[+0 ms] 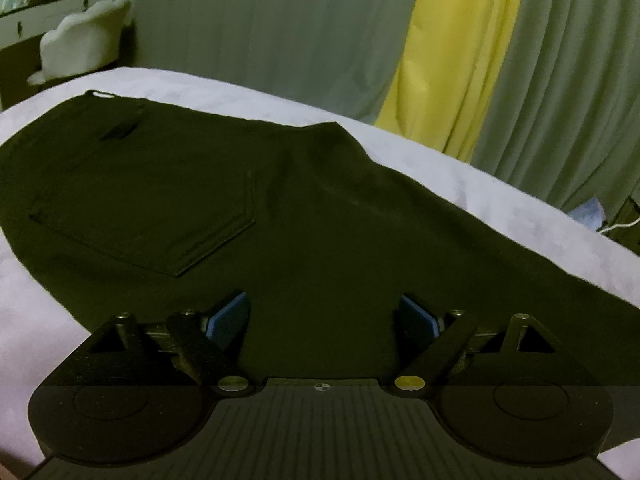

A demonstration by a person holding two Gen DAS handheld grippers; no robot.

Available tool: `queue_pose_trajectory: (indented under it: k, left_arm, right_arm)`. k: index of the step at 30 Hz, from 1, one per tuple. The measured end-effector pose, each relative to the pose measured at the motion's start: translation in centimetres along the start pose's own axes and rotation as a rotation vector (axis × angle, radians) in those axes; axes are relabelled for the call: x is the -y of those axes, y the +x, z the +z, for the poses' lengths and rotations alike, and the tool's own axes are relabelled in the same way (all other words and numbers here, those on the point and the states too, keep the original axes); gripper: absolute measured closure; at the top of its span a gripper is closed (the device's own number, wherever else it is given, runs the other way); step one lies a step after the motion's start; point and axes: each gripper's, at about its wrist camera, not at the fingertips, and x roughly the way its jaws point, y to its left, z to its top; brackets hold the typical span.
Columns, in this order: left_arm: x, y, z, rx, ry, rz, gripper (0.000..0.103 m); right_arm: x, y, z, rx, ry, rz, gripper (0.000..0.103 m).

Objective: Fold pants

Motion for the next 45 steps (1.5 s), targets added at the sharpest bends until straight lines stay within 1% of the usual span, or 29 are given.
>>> queue_pose_trajectory:
  k: [1,2,3,6,7,8,9,11,12,13,15,16,17,20,22,24,25,29,30,32,34,36,37,40,41,42,43,44,45]
  left_arm:
    - [-0.1,-0.1,0.0,0.0,-0.006,-0.001,0.014]
    - [-0.2,-0.2,0.1,0.002,-0.014,-0.001,0.014]
    - [-0.3,-0.4,0.1,0.005,-0.024,-0.001,0.014]
    - [-0.7,-0.7,0.3,0.02,-0.056,-0.002,0.014]
    - [-0.8,-0.9,0.3,0.023,-0.064,-0.003,0.014]
    - [-0.9,-0.9,0.4,0.023,-0.073,-0.005,0.014]
    - [-1.1,-1.0,0.4,0.023,-0.08,-0.008,0.014]
    - [-1.1,-1.0,0.3,0.024,-0.087,-0.013,0.014]
    - [-1.1,-1.0,0.3,0.023,-0.087,-0.016,0.014]
    - [-1.1,-0.9,0.3,0.022,-0.085,-0.017,0.014]
    - [-1.0,-0.9,0.2,0.019,-0.074,-0.014,0.014]
    - [-0.9,-0.8,0.2,0.017,-0.069,-0.012,0.014]
    - [-0.9,-0.7,0.2,0.016,-0.065,-0.01,0.014]
    - [-0.6,-0.7,0.2,0.018,-0.055,-0.003,0.014]
    - [-0.3,-0.5,0.2,0.015,-0.041,0.002,0.014]
    - [0.0,-0.4,0.1,0.015,-0.022,0.012,0.014]
    - [0.1,-0.3,0.0,0.015,-0.012,0.015,0.014]
    - [0.4,-0.2,-0.1,0.007,0.013,0.027,0.014]
    - [0.5,-0.1,-0.1,0.008,0.019,0.03,0.014]
    - [0.6,0.0,-0.3,0.006,0.025,0.032,0.013]
    - [0.8,0.2,-0.3,0.005,0.039,0.041,0.012]
    - [1.1,0.3,-0.5,0.004,0.06,0.05,0.011]
    - [1.2,0.4,-0.5,0.003,0.07,0.052,0.01]
    - [1.4,0.4,-0.6,0.0,0.085,0.052,0.009]
    - [1.4,0.4,-0.6,0.001,0.084,0.051,0.009]
    - [1.3,0.5,-0.6,0.001,0.083,0.05,0.009]
    - [1.3,0.5,-0.6,0.001,0.084,0.05,0.009]
    - [1.3,0.5,-0.6,0.001,0.086,0.051,0.008]
    - [1.3,0.6,-0.6,-0.001,0.091,0.053,0.008]
  right_arm:
    - [-1.6,-0.6,0.5,0.021,-0.046,0.01,0.098]
    - [-2.9,-1.5,1.1,0.047,-0.065,0.061,0.099]
    - [-3.8,-2.5,1.6,0.073,-0.047,0.137,0.099]
    - [-4.4,-5.5,3.0,0.147,0.099,0.426,0.099]
    - [-4.1,-6.2,3.0,0.183,0.125,0.495,0.099]
    - [-3.8,-6.6,2.9,0.209,0.13,0.528,0.099]
    - [-3.2,-6.9,2.6,0.233,0.122,0.52,0.099]
    - [-1.5,-6.4,1.9,0.212,0.127,0.398,0.099]
    - [-0.4,-5.7,1.3,0.181,0.116,0.304,0.099]
    - [0.4,-4.8,0.6,0.145,0.08,0.192,0.099]
    - [1.5,-2.2,-1.0,0.016,-0.059,-0.068,0.095]
    - [2.3,-1.5,-1.7,-0.023,-0.071,-0.117,0.093]
    - [3.1,-1.6,-2.1,-0.017,-0.043,-0.097,0.092]
    - [4.4,-2.7,-1.8,0.019,0.07,-0.043,0.083]
    - [4.4,-3.0,-1.6,0.025,0.075,-0.03,0.083]
    - [3.7,-3.6,-1.6,0.029,0.029,-0.027,0.083]
    - [3.2,-3.9,-1.7,0.036,0.008,-0.039,0.083]
    - [1.7,-5.5,-1.8,0.128,-0.025,-0.187,0.083]
    - [1.5,-5.9,-1.7,0.152,-0.028,-0.202,0.083]
    - [0.4,-6.4,-1.7,0.175,-0.063,-0.187,0.083]
    - [-1.0,-6.4,-2.0,0.163,-0.132,-0.155,0.083]
    - [-3.1,-5.3,-2.7,0.128,-0.219,-0.119,0.083]
    - [-4.0,-4.5,-3.1,0.104,-0.257,-0.097,0.083]
    - [-6.7,-1.0,-5.1,-0.006,-0.374,-0.043,0.083]
    - [-7.1,-0.1,-5.8,-0.026,-0.404,-0.039,0.081]
    - [-7.6,1.3,-6.5,-0.046,-0.442,-0.046,0.075]
    - [-8.0,2.8,-7.1,-0.063,-0.472,-0.073,0.073]
    - [-8.3,3.6,-7.7,-0.051,-0.505,-0.101,0.071]
    - [-8.9,3.8,-7.9,-0.019,-0.542,-0.114,0.066]
